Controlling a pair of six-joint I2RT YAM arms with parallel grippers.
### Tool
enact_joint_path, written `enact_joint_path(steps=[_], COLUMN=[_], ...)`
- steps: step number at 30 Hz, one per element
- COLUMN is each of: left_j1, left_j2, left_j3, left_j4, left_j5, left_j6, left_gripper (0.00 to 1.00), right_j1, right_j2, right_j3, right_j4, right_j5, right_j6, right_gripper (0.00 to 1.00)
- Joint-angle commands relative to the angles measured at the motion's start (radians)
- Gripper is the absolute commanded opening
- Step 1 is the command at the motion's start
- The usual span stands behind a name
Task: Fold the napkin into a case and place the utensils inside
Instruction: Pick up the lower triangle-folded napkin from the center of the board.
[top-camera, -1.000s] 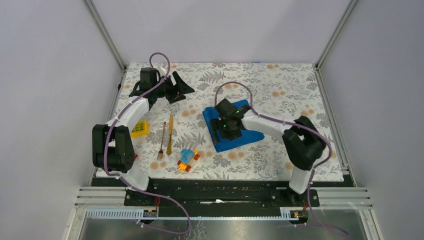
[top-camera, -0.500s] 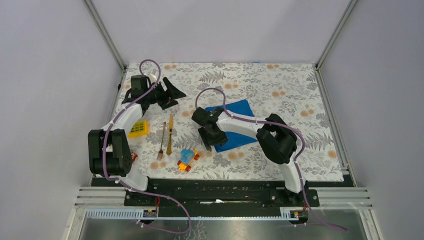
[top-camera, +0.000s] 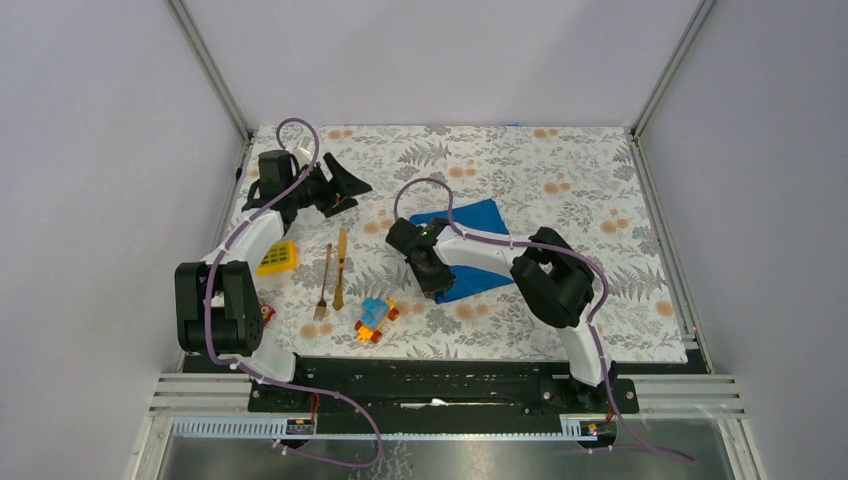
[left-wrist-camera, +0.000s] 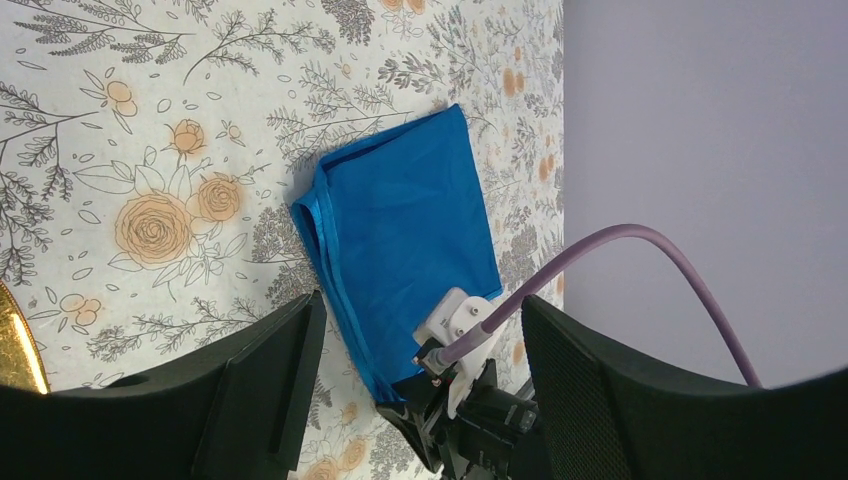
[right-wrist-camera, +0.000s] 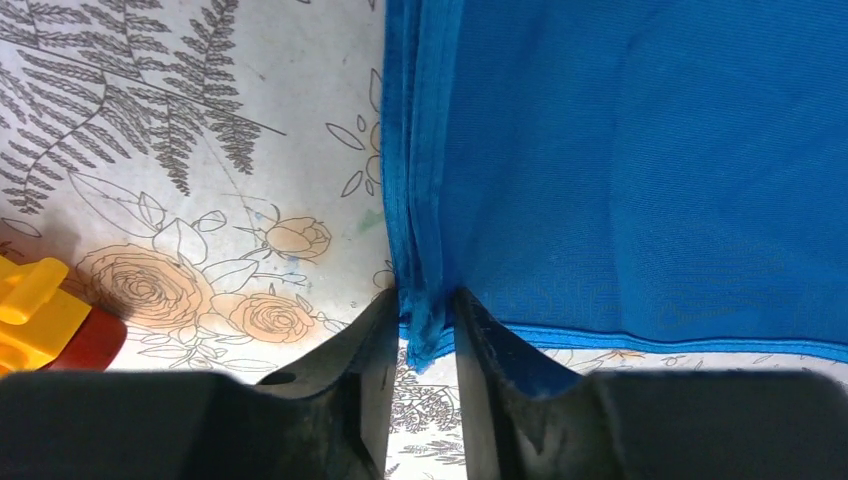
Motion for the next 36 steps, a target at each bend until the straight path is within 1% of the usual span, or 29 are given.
enact_joint_path(steps=[1,2,4,7,11,16,19,21,27,29,33,36], left_j1=[0.01,0.01,0.01,0.01,0.008,-0.016,-0.085,-0.125,-0.239,-0.276,-0.306,-0.313], left_j2=[-0.031,-0.03,-0.024,-0.011,0.033,0.105,0.153,0.178,0.258,0.291,0.328,0.362], left_j3=[-0.007,-0.008,-0.011,-0.02,-0.064,-0.094,-0.106,-0.119,-0.154,-0.144,-0.138,-0.122], left_j4=[0.059,0.059,0.059,0.089,0.177,0.263,0.287,0.308,0.464,0.479,0.477,0.476], left_j5=[0.032,0.032,0.029,0.033,0.07,0.059,0.008,-0.04,-0.151,-0.179,-0.262,-0.286], left_j6=[-0.007,-0.008,-0.009,-0.022,-0.099,-0.188,-0.24,-0.281,-0.42,-0.447,-0.485,-0.497], left_gripper=[0.76,0.76,0.76,0.76,0.77,0.78,0.81,0.86,0.89,0.9,0.91,0.9], right_j1=[0.005,0.004,0.005,0.004,0.0,-0.064,-0.12,-0.151,-0.223,-0.248,-0.291,-0.316], right_j2=[0.071,0.076,0.08,0.054,-0.052,-0.226,-0.301,-0.347,-0.444,-0.473,-0.526,-0.546], right_j3=[-0.105,-0.105,-0.104,-0.098,-0.1,-0.185,-0.248,-0.287,-0.367,-0.391,-0.427,-0.448], right_j4=[0.075,0.069,0.062,0.074,0.111,0.222,0.28,0.305,0.371,0.391,0.421,0.434], right_j5=[0.069,0.089,0.124,0.135,0.111,-0.036,-0.134,-0.176,-0.26,-0.289,-0.33,-0.356], right_j6=[-0.003,-0.006,-0.012,-0.028,-0.045,-0.042,-0.026,-0.024,-0.019,-0.014,-0.01,-0.013], right_gripper=[0.28,0.24,0.14,0.01,0.0,0.0,0.0,0.0,0.0,0.0,0.0,0.0])
